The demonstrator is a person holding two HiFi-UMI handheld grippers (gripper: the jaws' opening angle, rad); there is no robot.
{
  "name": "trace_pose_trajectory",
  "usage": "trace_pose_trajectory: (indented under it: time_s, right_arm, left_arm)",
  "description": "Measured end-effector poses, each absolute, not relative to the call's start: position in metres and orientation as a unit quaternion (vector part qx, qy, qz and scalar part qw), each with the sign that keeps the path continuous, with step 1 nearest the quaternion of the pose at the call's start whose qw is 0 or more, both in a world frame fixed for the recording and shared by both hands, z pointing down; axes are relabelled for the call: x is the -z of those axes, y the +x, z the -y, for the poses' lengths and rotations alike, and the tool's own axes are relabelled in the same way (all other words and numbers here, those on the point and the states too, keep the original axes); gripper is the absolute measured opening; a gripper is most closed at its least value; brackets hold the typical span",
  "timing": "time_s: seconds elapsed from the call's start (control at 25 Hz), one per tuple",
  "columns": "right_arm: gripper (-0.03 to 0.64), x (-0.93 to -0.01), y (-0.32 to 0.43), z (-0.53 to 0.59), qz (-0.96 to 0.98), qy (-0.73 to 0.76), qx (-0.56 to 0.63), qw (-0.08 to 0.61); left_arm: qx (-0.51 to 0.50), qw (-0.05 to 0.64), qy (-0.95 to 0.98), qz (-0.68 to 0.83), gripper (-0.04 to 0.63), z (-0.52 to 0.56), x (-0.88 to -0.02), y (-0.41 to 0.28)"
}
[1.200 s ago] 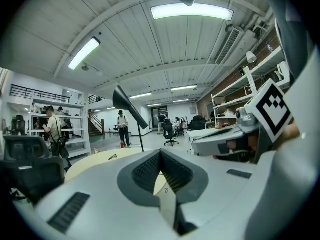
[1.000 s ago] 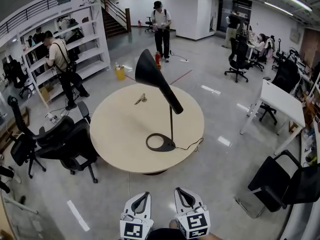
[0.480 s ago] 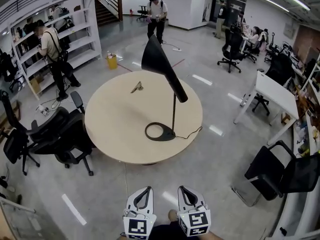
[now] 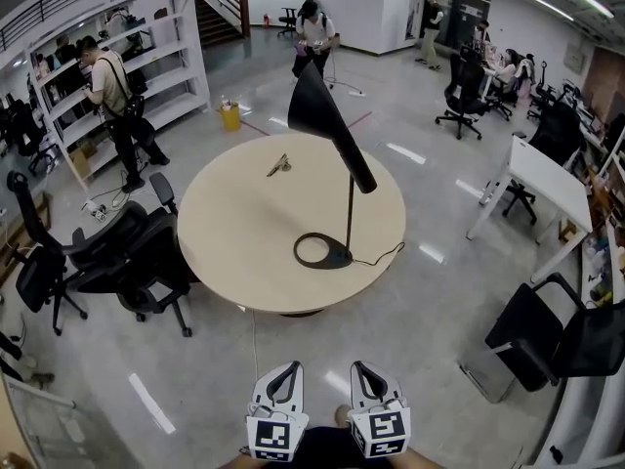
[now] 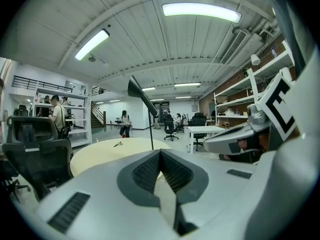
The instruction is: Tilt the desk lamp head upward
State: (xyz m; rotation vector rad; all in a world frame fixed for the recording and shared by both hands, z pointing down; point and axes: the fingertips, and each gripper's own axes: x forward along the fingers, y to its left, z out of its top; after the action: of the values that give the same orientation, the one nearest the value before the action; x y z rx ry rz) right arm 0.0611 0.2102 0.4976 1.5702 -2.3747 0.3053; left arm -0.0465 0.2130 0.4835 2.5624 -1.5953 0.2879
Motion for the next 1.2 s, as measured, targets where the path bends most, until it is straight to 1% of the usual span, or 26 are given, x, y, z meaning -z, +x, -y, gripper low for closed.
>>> trace_pose_trajectory:
  time_s: [0.52,1.2]
  right_arm:
    - [0.015,-0.495,0.074,-0.208,0.824,0.540,-0.100,0.142]
    - [0.015,-0.500,0.072,-0.202,0.828,0.535,-0.102,0.137]
  left_arm:
    - [-0.093,0.043,0.842,0.529,0.047,-0.215,-0.475,-0.032]
    - [-0.096,0.046,0.836,0.538,0.047,-0.212,-0.480,-0.037]
